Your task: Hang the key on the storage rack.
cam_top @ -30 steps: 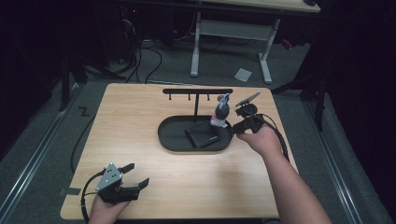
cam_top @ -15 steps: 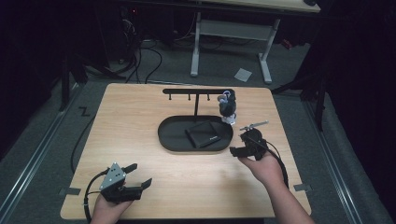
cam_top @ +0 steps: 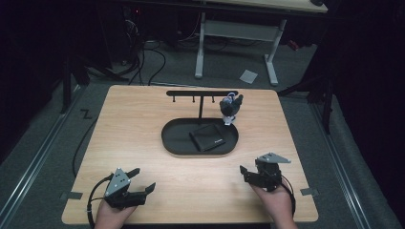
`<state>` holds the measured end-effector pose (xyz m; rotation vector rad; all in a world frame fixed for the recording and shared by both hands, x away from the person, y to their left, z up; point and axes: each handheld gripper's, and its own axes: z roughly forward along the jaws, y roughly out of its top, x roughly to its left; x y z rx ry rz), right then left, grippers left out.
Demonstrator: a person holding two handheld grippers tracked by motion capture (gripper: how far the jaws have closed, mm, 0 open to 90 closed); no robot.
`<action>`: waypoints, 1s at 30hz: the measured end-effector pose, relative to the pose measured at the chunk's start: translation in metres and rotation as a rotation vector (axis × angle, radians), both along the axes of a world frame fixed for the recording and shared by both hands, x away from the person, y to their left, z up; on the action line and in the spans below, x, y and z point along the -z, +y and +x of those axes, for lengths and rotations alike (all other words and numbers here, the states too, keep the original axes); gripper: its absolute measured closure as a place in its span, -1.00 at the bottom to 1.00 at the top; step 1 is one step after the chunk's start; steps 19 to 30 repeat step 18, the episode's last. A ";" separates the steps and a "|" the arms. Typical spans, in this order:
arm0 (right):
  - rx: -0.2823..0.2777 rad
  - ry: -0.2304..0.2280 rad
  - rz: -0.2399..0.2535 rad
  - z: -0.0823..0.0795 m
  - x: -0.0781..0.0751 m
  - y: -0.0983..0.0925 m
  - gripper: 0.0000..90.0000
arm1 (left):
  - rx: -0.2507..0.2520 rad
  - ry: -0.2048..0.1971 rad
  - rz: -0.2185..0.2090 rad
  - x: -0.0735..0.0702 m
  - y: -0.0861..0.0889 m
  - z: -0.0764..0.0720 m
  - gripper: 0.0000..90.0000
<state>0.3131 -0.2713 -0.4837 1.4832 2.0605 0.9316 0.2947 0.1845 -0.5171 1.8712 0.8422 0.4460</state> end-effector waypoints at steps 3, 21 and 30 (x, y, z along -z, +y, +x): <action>-0.059 -0.064 0.020 -0.015 0.010 0.002 -0.30 | -0.012 0.006 0.006 0.002 0.001 0.000 -0.56; -0.051 -0.136 0.057 -0.045 0.034 -0.010 -0.43 | -0.009 0.029 0.067 0.009 -0.012 0.003 -0.58; -0.051 -0.136 0.057 -0.045 0.034 -0.010 -0.43 | -0.009 0.029 0.067 0.009 -0.012 0.003 -0.58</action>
